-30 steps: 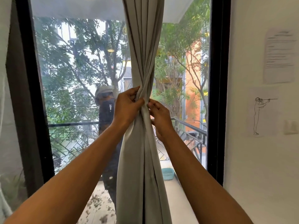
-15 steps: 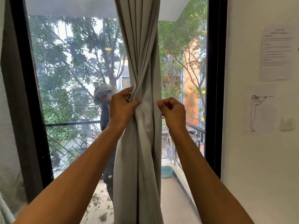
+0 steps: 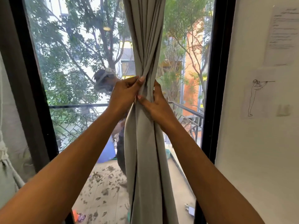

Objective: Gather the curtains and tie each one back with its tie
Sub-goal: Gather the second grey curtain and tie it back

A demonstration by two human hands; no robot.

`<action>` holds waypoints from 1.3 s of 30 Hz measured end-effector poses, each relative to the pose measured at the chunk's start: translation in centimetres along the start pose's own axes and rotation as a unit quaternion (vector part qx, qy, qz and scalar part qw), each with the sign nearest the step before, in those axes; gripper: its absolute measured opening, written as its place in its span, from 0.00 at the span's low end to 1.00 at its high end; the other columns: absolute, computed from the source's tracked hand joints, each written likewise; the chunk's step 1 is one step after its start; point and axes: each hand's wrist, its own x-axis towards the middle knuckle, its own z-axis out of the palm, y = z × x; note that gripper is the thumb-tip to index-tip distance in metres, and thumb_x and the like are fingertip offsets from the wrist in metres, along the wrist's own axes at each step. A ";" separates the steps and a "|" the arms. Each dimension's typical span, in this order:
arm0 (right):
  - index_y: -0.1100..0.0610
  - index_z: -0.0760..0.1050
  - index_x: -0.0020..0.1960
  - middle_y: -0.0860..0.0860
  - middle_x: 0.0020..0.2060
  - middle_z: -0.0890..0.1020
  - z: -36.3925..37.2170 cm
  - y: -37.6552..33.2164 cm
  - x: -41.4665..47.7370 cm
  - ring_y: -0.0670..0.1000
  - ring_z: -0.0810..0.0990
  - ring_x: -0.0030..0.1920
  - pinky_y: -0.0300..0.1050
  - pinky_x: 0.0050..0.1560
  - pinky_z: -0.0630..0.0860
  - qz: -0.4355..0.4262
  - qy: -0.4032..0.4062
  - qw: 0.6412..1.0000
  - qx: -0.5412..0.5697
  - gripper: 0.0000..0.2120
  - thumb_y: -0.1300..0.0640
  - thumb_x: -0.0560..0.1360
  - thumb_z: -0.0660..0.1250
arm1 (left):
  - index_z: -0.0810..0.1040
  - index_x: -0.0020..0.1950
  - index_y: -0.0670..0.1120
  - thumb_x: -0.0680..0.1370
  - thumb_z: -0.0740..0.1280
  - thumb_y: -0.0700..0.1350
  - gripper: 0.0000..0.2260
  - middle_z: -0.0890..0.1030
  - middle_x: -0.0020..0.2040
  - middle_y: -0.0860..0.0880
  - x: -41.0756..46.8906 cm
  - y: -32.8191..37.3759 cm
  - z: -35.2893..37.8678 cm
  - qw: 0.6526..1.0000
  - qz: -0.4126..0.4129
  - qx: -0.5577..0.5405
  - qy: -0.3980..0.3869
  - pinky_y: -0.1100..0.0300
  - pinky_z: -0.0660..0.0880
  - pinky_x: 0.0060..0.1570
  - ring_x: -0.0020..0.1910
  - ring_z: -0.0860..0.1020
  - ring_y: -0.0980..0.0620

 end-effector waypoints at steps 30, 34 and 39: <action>0.60 0.80 0.54 0.58 0.49 0.83 -1.7 0.7 0.5 0.58 0.80 0.49 0.46 0.49 0.74 -0.003 -0.019 0.939 -0.344 0.13 0.54 0.75 0.65 | 0.68 0.73 0.47 0.71 0.71 0.56 0.33 0.70 0.71 0.43 -12.7 -9.9 0.0 0.861 0.179 0.476 0.018 0.46 0.69 0.65 0.70 0.68 0.43; 0.61 0.80 0.54 0.58 0.48 0.83 -1.6 1.0 0.6 0.58 0.80 0.49 0.43 0.48 0.72 0.008 -0.016 0.939 -0.344 0.13 0.54 0.75 0.64 | 0.67 0.68 0.51 0.65 0.72 0.45 0.32 0.74 0.66 0.44 -14.3 -10.5 1.7 0.811 0.160 0.558 0.071 0.48 0.66 0.55 0.64 0.70 0.44; 0.63 0.79 0.51 0.59 0.47 0.82 -2.2 1.4 0.9 0.60 0.79 0.49 0.43 0.43 0.68 0.005 -0.007 0.933 -0.361 0.12 0.55 0.75 0.64 | 0.77 0.54 0.54 0.68 0.71 0.41 0.16 0.84 0.43 0.54 -13.7 -9.2 -2.5 0.946 0.072 0.297 0.107 0.59 0.79 0.42 0.41 0.83 0.58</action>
